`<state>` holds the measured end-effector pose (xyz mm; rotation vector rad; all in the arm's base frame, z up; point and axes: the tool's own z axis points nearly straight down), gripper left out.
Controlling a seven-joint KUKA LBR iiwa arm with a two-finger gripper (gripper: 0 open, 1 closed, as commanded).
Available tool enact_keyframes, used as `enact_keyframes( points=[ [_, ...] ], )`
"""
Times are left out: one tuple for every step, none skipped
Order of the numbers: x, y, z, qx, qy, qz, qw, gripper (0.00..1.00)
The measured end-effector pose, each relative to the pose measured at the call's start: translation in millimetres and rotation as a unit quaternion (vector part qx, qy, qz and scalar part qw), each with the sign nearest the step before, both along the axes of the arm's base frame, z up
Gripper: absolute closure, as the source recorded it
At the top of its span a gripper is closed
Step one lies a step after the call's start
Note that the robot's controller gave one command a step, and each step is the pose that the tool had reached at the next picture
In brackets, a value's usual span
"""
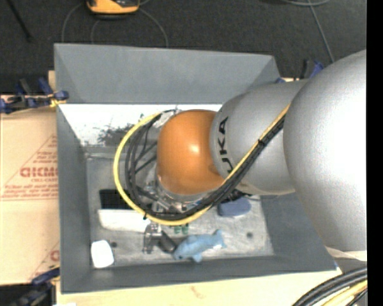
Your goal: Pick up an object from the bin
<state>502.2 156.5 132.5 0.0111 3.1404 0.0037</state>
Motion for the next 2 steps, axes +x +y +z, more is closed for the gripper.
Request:
enact_keyframes(
  points=[
    [0.0, 0, 0, 0.0, 0.0, 0.0, 1.0, 0.0],
    [26.4, -35, -56, 0.003, -0.0087, 0.003, 1.0, 1.0]
  ],
)
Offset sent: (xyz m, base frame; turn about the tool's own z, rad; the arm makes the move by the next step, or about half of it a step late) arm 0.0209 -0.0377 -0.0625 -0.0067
